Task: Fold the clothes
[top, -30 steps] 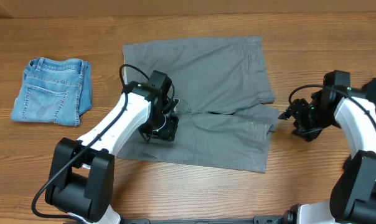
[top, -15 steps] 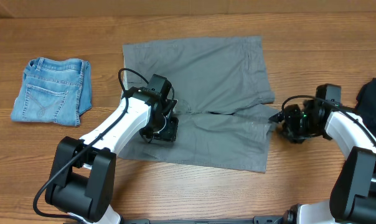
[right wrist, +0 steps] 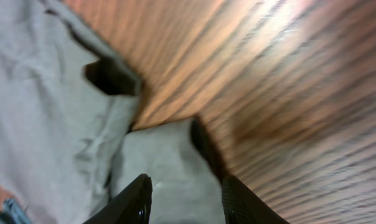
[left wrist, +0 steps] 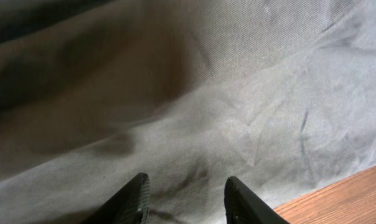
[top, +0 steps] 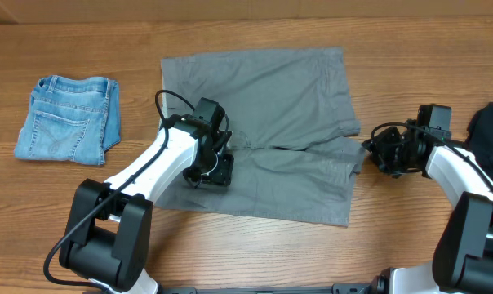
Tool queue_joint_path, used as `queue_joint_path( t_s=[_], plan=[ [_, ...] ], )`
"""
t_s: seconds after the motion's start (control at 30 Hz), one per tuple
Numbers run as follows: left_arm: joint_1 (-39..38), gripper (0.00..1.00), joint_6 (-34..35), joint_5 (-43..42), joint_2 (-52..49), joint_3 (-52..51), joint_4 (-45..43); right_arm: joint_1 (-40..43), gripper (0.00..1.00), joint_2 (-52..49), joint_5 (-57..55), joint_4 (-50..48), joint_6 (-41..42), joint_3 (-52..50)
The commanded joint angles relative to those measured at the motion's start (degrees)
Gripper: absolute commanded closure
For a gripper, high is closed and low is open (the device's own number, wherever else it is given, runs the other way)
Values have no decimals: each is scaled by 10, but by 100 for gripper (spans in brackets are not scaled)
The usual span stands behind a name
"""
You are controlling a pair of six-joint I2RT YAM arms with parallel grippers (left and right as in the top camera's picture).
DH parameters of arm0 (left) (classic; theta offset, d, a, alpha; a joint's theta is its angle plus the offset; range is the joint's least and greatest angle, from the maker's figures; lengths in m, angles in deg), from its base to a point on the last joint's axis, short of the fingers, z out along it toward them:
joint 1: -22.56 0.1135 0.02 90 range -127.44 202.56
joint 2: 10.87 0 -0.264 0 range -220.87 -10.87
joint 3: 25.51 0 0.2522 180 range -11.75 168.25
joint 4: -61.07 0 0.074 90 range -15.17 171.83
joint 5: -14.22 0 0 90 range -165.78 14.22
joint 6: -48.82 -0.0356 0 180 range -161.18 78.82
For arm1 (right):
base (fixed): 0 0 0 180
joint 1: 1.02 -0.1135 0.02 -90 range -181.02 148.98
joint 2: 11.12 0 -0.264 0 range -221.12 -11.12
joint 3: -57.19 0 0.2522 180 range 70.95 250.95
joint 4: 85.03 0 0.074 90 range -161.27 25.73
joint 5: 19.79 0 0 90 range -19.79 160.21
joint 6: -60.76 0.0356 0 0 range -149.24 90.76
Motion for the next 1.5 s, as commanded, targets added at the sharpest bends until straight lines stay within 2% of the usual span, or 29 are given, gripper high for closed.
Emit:
queue_joint_path(
  t_s=[0.0, 0.1, 0.27, 0.4, 0.53, 0.67, 0.87, 1.13, 1.2, 1.23, 1.27, 1.37, 1.47],
  plan=[
    [-3, 56, 6, 3, -6, -4, -1, -3, 59, -30, -28, 1, -6, 0],
    [-3, 56, 6, 3, -6, -4, -1, -6, 64, -65, -23, -2, -6, 0],
    [-3, 55, 6, 3, -6, -4, -1, -7, 74, -96, 77, -46, -48, 0],
    [-3, 54, 6, 3, -6, -4, 0, -5, 74, -95, 86, -35, -58, 1],
    [-3, 53, 5, 3, -6, -4, -1, 6, 89, -94, 86, -21, -62, 3],
    [-3, 51, 5, 3, -6, -4, 0, 27, 96, -86, 89, -16, -63, 24],
    [-3, 51, 5, 3, -6, -4, -2, 63, 96, -80, 123, -32, -62, 75],
    [-3, 51, 5, 3, -6, -4, -3, 62, 96, -80, 150, -80, -56, 78],
    [-3, 50, 5, 3, -6, -4, 2, 65, 91, -80, 136, -80, -61, 78],
    [-3, 50, 5, 4, -6, -4, 10, 68, 78, -80, 119, -78, -64, 78],
    [-3, 50, 5, 12, -6, -4, 22, 74, 70, -80, 101, -75, -72, 78],
    [-2, 50, 5, 27, -6, -6, 41, 102, 57, -80, 89, -69, -87, 78],
    [0, 51, 5, 23, -6, -11, 30, 142, 56, -80, 97, -51, -106, 78]
  ],
)
